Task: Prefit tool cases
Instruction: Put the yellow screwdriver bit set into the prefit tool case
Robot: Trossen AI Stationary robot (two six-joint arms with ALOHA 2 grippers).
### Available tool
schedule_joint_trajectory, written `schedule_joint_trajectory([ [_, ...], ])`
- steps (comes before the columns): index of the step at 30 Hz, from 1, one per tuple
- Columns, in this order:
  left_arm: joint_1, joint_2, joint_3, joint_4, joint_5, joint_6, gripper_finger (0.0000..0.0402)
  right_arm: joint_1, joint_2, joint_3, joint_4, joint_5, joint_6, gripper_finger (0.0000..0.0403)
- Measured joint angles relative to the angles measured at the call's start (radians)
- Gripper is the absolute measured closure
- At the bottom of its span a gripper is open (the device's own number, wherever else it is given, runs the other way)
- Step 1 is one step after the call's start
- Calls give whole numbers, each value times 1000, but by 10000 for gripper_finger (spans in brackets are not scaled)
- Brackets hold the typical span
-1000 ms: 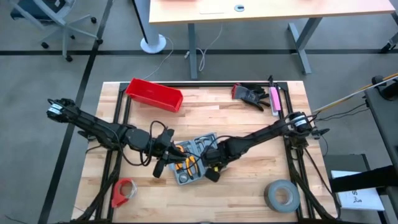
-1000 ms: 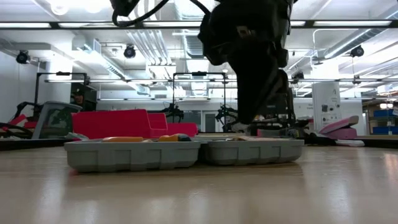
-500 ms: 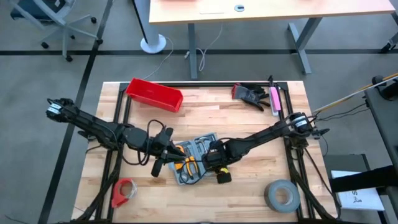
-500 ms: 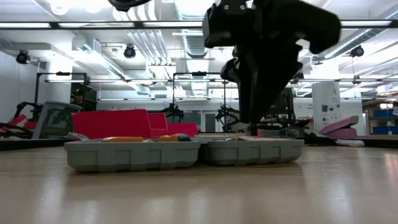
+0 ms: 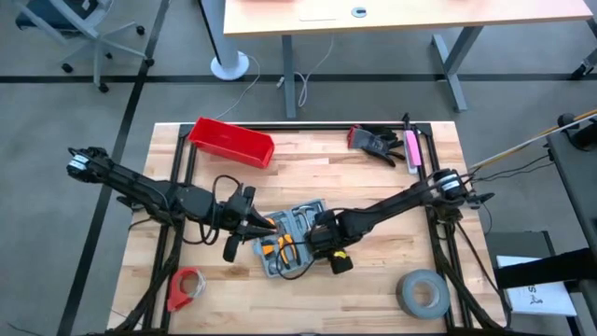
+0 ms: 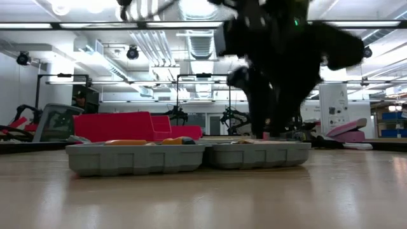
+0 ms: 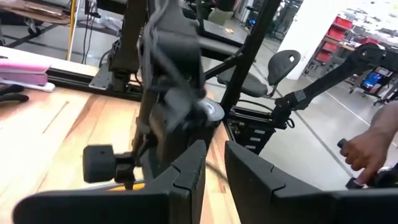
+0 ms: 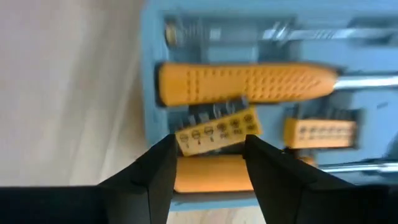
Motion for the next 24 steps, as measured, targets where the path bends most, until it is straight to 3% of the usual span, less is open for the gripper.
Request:
schedule_joint_trajectory([
  [8,0,-1,0,-2,-2,-18,335,-20,57,-55,61,-33,17,256],
  [24,0,-2,40,-38,0,-33,335,-24,0,38,-81,-26,149,275],
])
